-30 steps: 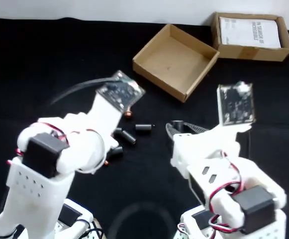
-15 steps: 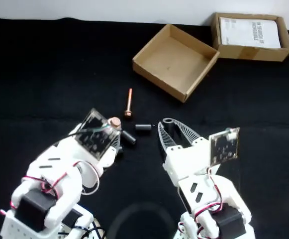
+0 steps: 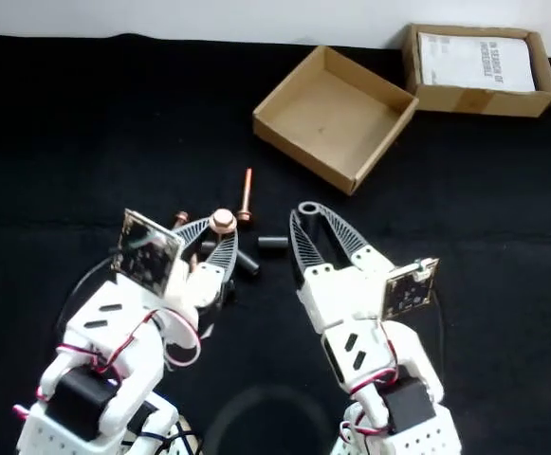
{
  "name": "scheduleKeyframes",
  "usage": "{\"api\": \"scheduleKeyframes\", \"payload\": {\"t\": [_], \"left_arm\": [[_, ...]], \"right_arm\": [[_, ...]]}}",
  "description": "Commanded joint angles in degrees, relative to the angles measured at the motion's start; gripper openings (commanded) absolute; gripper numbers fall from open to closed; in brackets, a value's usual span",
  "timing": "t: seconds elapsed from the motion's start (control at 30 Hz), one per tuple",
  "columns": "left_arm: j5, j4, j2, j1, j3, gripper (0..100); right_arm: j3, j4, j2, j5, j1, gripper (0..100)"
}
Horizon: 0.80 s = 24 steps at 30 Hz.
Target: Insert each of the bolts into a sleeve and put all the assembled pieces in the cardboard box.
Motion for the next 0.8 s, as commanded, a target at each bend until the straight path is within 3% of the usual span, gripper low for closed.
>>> {"api": "scheduleKeyframes", "payload": {"t": [0.0,0.13,0.27,0.77], "left_arm": [[6.68,-4.31,-0.57,0.22,2.33,1],[11.25,-7.3,-0.4,0.48,4.18,1],[11.6,-9.49,4.53,0.22,1.98,1],[11.78,-14.24,36.62,0.84,-32.57,1]], "right_arm": [[5.05,-11.47,-1.19,0.7,-0.04,0.6],[11.82,-21.49,-1.19,2.2,-0.04,0.6],[12.53,-22.55,-0.66,3.96,-0.13,0.6],[12.53,-22.29,-0.66,3.96,-0.13,0.6]]}}
